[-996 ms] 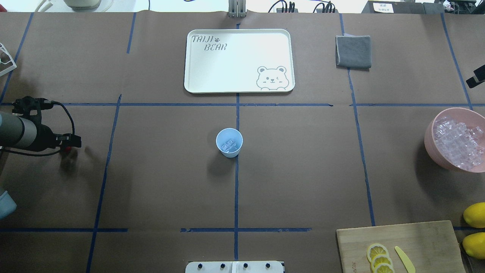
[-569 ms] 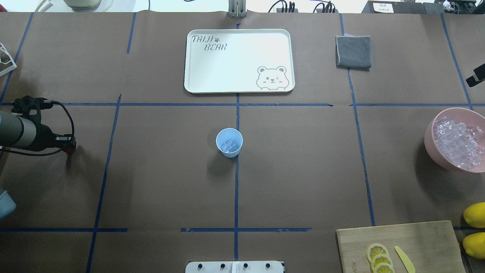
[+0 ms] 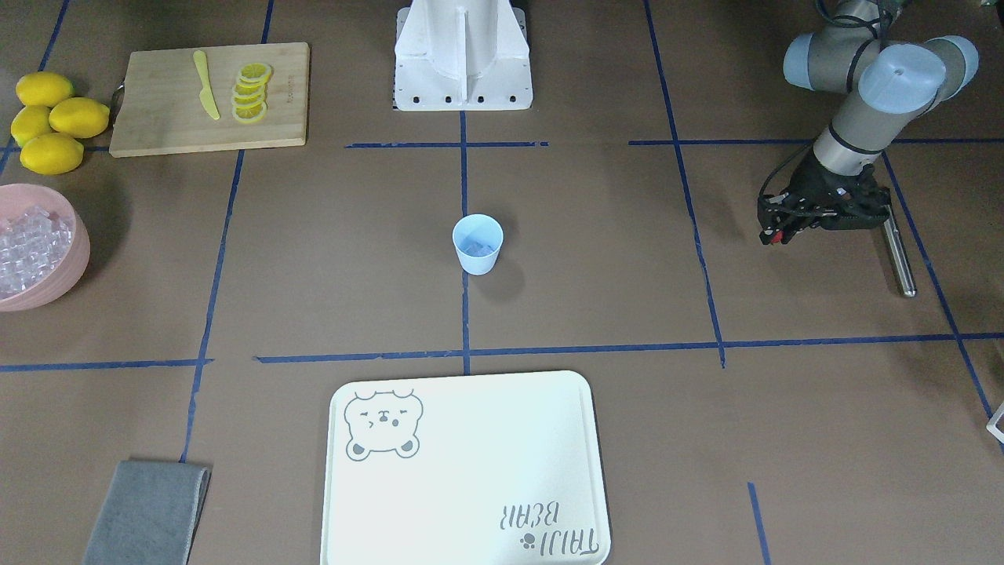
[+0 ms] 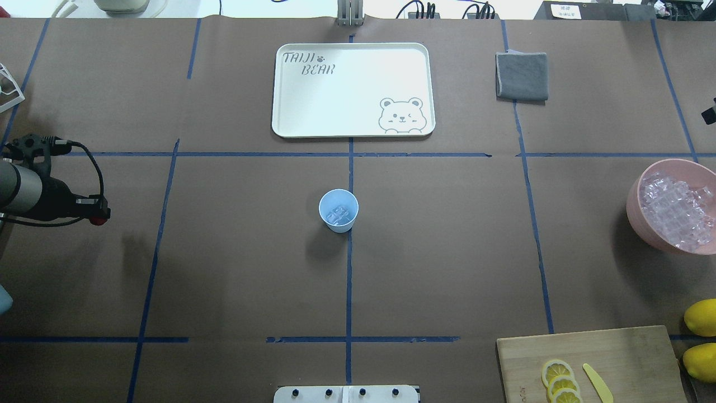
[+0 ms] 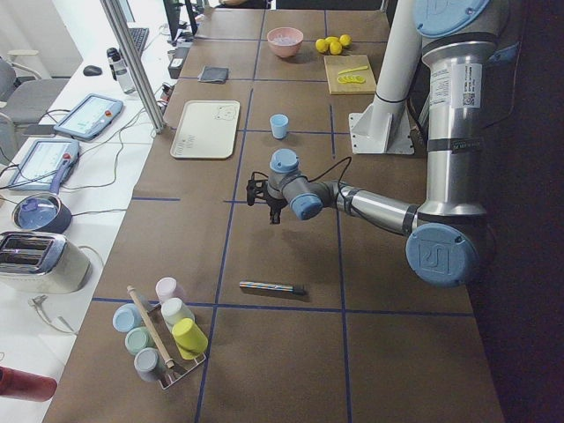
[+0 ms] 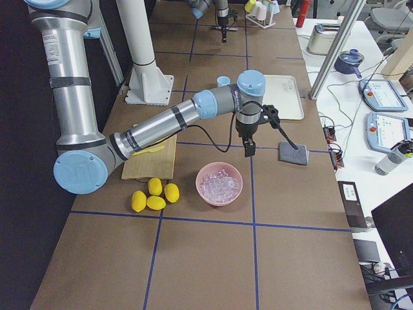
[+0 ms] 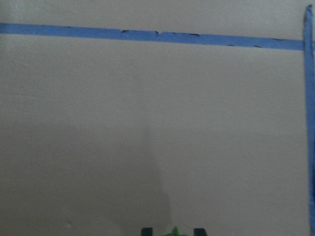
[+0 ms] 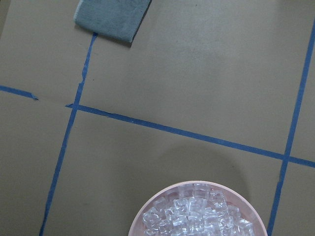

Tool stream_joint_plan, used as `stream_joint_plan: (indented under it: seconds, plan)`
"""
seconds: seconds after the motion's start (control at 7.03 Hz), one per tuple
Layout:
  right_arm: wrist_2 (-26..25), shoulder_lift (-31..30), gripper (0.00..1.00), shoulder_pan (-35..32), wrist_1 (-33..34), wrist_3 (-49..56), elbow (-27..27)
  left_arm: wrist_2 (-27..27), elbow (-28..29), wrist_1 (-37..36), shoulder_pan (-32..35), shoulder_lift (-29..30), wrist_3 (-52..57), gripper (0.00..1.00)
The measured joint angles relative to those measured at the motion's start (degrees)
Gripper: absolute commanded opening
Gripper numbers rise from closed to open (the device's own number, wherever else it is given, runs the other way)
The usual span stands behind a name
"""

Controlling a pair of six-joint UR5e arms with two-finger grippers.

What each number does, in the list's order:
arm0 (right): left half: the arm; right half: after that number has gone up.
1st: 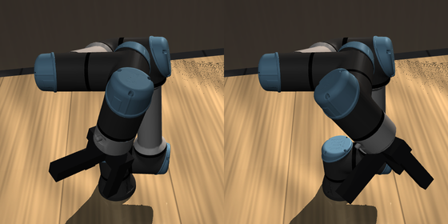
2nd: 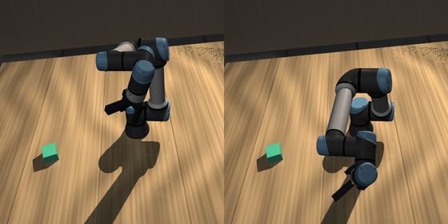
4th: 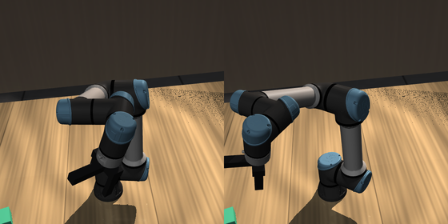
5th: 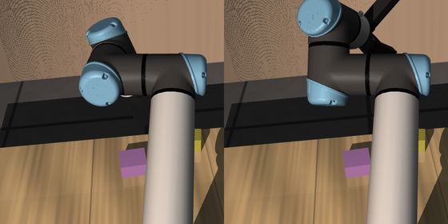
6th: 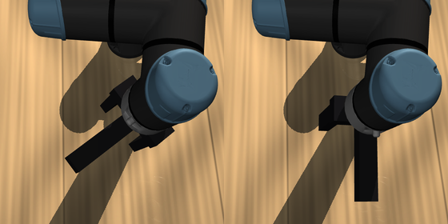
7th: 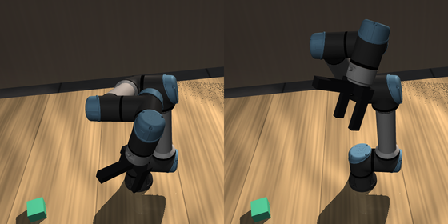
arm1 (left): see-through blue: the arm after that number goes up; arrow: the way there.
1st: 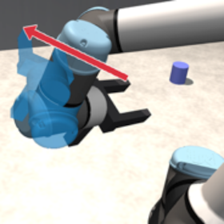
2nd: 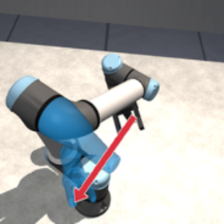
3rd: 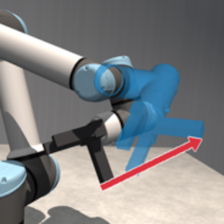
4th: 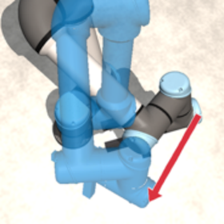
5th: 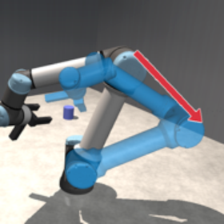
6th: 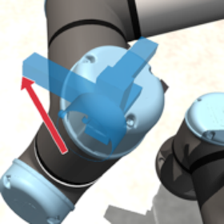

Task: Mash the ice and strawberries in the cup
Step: 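Carry the strawberry with the left gripper over the blue cup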

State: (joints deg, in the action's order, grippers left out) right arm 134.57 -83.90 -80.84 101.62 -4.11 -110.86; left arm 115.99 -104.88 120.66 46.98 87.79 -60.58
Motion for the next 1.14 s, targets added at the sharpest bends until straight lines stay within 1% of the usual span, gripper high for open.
stream_joint_plan:
  seconds: [0.14, 0.28, 0.43, 0.57, 0.71, 1.0, 1.14]
  plan:
    - [1.14, -0.68, 0.99, -2.64, -0.01, 4.28, 2.38, 0.64, -4.04, -7.44, 0.36, 2.72, -0.09, 0.0]
    - [2.62, -1.1, 0.99, -5.92, -0.02, 10.26, 6.08, 0.87, -7.09, -15.69, 0.55, 7.83, -0.95, 0.0]
    - [3.45, -1.81, 0.99, -9.06, -0.04, 16.52, 9.95, 0.98, -8.53, -22.81, 0.39, 14.32, -3.71, 0.0]
    - [3.76, -3.49, 0.99, -11.34, -0.68, 20.84, 12.62, 1.01, -8.65, -27.53, -0.53, 20.57, -7.63, 0.0]
    - [3.75, -6.1, 0.99, -12.67, -3.41, 22.21, 13.85, 1.0, -7.73, -29.99, -2.06, 25.91, -11.5, 0.0]
    - [3.63, -10.18, 0.99, -13.57, -9.6, 18.16, 14.43, 0.68, -1.95, -30.7, -5.77, 35.68, -18.84, 0.0]
    - [3.52, -11.13, 0.99, -13.61, -11.3, 16.8, 14.76, 0.49, 0.23, -30.66, -7.47, 38.65, -21.19, 0.0]
